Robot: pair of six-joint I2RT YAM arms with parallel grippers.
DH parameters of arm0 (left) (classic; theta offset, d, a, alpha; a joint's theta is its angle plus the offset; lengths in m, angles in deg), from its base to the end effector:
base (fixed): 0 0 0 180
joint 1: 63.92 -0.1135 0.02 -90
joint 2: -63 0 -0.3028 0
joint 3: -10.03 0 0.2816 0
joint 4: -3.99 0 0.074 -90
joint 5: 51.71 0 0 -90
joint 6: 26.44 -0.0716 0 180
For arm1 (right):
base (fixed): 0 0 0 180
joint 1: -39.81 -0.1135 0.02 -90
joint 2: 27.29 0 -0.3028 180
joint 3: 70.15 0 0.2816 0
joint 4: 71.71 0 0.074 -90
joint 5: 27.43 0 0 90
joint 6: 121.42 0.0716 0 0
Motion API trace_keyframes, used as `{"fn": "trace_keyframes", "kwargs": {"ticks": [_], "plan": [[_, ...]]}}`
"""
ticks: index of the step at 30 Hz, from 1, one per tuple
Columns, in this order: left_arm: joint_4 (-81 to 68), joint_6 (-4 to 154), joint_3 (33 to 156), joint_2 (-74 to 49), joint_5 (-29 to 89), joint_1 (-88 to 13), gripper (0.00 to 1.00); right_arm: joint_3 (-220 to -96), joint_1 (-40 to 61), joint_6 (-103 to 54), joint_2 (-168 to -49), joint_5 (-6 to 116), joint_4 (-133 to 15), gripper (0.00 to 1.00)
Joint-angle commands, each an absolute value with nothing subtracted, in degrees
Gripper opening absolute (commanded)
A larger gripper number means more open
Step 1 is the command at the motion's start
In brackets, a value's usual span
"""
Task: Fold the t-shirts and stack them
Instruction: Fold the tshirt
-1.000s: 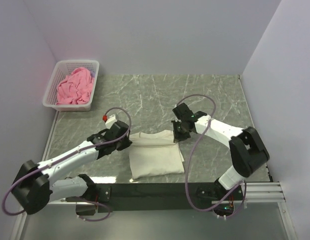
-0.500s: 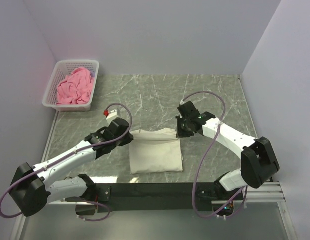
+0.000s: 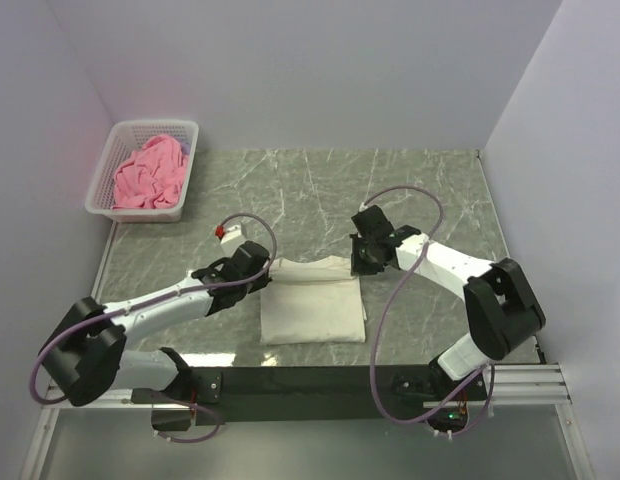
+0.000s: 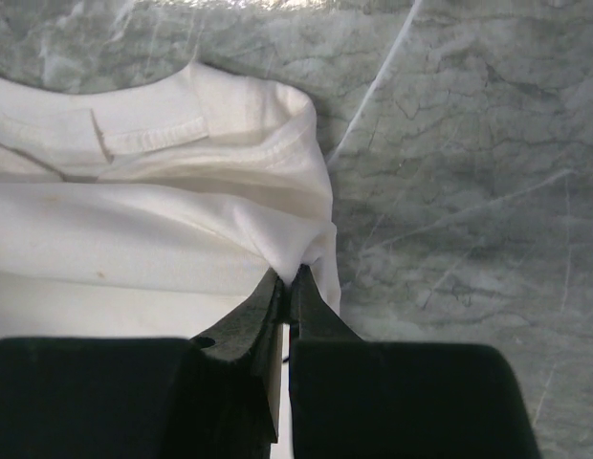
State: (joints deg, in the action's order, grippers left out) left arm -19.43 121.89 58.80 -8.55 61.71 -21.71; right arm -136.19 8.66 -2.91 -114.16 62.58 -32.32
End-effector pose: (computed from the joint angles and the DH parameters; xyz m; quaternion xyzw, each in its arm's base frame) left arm 0.2269 -0.1674 0.1909 -0.2023 0.8889 -0.1605 0.3783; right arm 0.2901 0.1753 0.1893 -0.0222 0.9662 0.1277 0.2230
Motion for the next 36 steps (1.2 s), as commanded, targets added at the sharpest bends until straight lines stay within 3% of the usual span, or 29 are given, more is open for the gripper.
{"fn": "trace_keyframes", "kwargs": {"ticks": [1, 8, 12, 13, 15, 16, 18, 21, 22, 25, 27, 34, 36], "plan": [[-14.9, 122.4, 57.8, -11.3, 66.7, -22.6, 0.01, -138.7, 10.0, -3.6, -117.5, 66.7, -35.1, 0.00], [-11.7, 121.7, 57.8, -15.1, 69.3, -22.7, 0.01, -140.4, 10.5, -2.2, -122.1, 67.9, -35.8, 0.00], [-11.6, 120.6, 58.7, -16.1, 69.8, -22.7, 0.04, -141.7, 10.4, -2.2, -121.4, 68.6, -34.7, 0.16], [-11.7, 120.5, 59.1, -16.1, 70.0, -22.6, 0.07, -142.3, 10.4, -2.5, -121.2, 68.5, -33.6, 0.24], [-12.1, 120.2, 59.3, -15.7, 69.9, -22.7, 0.16, -143.4, 10.3, -3.0, -119.7, 69.2, -32.6, 0.31], [-12.6, 119.8, 59.4, -14.8, 69.8, -22.6, 0.24, -143.4, 10.3, -3.3, -118.9, 69.2, -32.5, 0.37], [-13.4, 119.1, 59.6, -12.3, 69.6, -22.4, 0.32, -143.2, 10.3, -4.3, -115.6, 68.1, -32.4, 0.40], [-16.2, 117.5, 59.4, -8.5, 70.2, -21.8, 0.55, -141.4, 9.6, -5.8, -111.5, 65.9, -32.6, 0.43], [-17.0, 117.1, 59.2, -5.9, 70.3, -21.6, 0.68, -140.8, 9.2, -6.0, -110.4, 65.3, -33.0, 0.43], [-19.4, 116.4, 58.3, -1.5, 69.0, -20.6, 0.78, -137.6, 7.8, -6.4, -107.3, 62.8, -34.7, 0.43], [-19.6, 115.9, 57.7, -0.2, 66.1, -19.8, 0.77, -135.4, 7.6, -6.3, -106.0, 59.5, -35.8, 0.42], [-12.8, 111.9, 59.0, -8.8, 59.9, -19.4, 0.38, -135.9, 8.3, -7.6, -112.8, 54.7, -40.8, 0.30], [-11.0, 110.9, 60.2, -14.3, 59.1, -20.8, 0.36, -137.1, 9.0, -7.9, -116.0, 54.6, -41.9, 0.29]]}}
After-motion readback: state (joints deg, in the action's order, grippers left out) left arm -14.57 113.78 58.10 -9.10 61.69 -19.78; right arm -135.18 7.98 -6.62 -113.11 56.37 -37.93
